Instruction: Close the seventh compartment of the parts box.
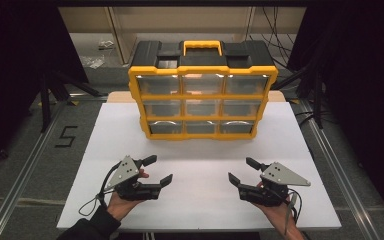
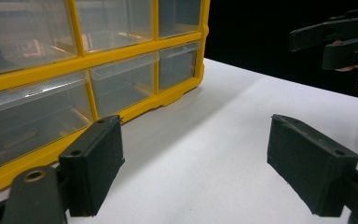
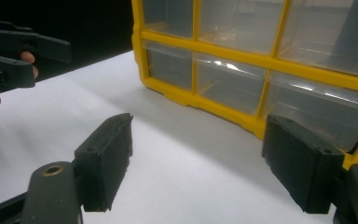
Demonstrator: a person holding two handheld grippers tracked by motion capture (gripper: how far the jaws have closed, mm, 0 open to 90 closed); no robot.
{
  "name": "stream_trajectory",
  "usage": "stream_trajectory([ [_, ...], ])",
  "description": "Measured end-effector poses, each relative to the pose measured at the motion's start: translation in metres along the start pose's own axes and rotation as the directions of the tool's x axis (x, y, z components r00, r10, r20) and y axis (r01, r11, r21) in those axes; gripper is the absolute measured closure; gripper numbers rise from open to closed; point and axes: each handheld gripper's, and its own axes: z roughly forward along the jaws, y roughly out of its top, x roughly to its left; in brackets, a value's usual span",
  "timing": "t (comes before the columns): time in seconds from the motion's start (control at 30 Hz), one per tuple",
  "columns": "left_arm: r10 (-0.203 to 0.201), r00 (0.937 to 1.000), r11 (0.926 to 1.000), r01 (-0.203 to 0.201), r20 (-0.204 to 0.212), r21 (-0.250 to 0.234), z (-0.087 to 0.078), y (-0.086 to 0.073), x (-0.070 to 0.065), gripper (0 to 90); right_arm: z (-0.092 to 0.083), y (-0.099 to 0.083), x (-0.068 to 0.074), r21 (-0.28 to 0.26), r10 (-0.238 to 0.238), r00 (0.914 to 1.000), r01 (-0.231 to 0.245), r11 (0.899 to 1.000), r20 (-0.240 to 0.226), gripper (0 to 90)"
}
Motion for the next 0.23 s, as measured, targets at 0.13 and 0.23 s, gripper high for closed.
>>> stream_trajectory([
  [0.13,0.002,1.0,0.9999,-0.002,0.001,0.011,0.0003,-0.0005,0.0005,17.8,0.0001,0.0,0.0002,0.0,0.0,1.0,0.0,1.0,0.0,25.4],
  [0.23,0.001,1.0,0.9999,-0.001,0.0,0.012,0.0006,-0.0003,0.0007,17.8,0.0001,0.0,0.0004,0.0,-0.001,1.0,0.001,1.0,-0.001,25.4],
])
